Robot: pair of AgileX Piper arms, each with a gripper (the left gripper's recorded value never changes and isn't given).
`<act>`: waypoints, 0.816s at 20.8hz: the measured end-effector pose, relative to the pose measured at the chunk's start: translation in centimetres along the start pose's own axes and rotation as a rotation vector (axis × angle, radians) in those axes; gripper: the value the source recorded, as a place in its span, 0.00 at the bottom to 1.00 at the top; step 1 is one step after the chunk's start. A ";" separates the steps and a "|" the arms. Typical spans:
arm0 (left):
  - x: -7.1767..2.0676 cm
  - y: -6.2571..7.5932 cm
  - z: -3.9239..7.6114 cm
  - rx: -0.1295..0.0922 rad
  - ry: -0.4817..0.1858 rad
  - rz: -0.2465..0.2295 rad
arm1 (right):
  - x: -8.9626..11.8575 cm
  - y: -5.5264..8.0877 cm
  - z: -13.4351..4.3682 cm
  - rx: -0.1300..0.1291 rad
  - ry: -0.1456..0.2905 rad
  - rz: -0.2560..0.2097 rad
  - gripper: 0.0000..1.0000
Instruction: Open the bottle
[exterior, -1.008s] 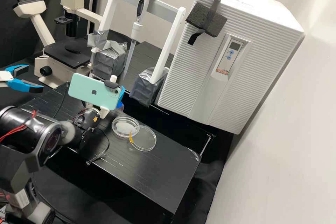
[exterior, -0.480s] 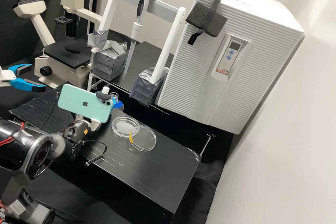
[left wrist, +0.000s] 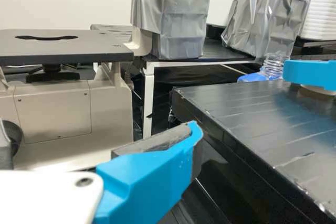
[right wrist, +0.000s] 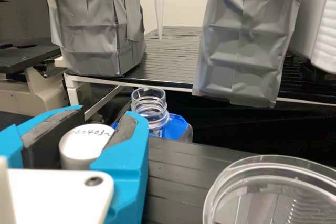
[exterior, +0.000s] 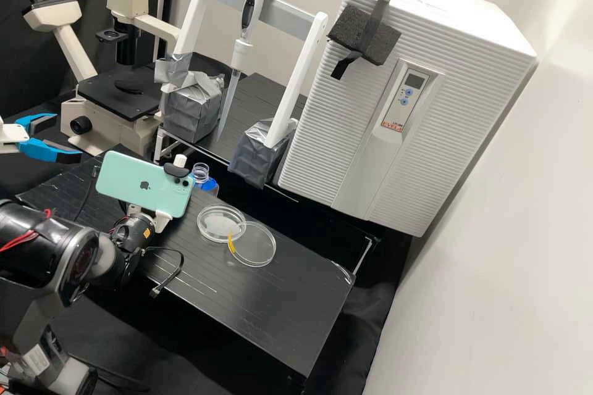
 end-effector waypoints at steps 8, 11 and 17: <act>0.00 0.0 0.0 0.000 0.000 0.000 | -0.2 -0.4 0.0 -0.009 0.014 -0.005 1.00; 0.00 0.0 0.0 0.000 0.000 0.000 | -0.6 -0.3 -0.2 -0.026 0.021 0.007 1.00; 0.00 0.0 0.0 0.000 0.000 0.000 | -1.5 0.5 -1.0 -0.034 0.062 0.045 1.00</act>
